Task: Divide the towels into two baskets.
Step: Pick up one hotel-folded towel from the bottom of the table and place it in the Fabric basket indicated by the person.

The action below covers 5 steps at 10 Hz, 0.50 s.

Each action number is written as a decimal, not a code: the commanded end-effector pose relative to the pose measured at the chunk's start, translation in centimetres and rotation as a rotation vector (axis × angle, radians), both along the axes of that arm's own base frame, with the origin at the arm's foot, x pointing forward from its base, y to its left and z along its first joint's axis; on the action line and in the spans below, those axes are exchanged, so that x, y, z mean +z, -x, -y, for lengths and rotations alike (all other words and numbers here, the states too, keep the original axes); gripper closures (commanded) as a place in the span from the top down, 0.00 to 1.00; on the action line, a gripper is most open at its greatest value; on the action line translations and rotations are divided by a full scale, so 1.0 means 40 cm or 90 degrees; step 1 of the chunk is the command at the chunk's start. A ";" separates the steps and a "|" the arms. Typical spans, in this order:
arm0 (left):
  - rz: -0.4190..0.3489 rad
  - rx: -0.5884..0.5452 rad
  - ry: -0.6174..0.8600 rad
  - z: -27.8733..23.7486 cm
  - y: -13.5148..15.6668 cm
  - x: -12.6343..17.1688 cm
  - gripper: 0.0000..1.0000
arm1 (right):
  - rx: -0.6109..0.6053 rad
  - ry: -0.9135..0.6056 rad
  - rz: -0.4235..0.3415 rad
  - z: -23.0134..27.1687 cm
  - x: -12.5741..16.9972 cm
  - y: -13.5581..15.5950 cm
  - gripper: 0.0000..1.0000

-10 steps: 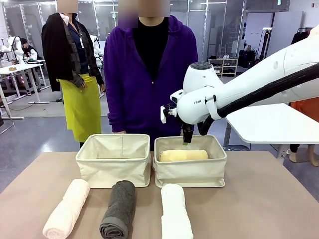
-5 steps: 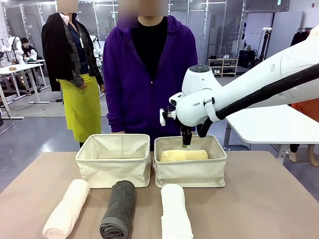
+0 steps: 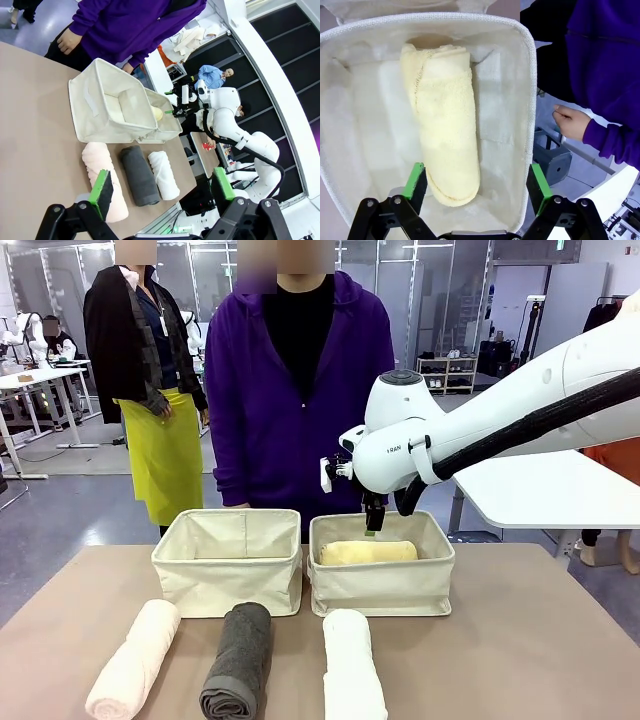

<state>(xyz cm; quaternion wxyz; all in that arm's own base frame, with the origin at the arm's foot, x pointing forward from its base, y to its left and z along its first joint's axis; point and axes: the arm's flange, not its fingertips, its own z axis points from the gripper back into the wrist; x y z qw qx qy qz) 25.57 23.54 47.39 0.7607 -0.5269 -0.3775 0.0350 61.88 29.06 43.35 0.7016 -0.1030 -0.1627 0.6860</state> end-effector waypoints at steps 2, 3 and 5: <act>0.015 -0.002 0.007 -0.006 0.002 0.005 1.00 | -0.042 -0.025 -0.040 0.019 0.106 0.145 1.00; 0.015 -0.002 0.007 -0.006 0.002 0.005 1.00 | -0.064 -0.054 -0.078 0.044 0.135 0.190 1.00; 0.015 -0.002 0.007 -0.006 0.002 0.005 1.00 | -0.155 -0.145 -0.131 0.142 0.195 0.279 1.00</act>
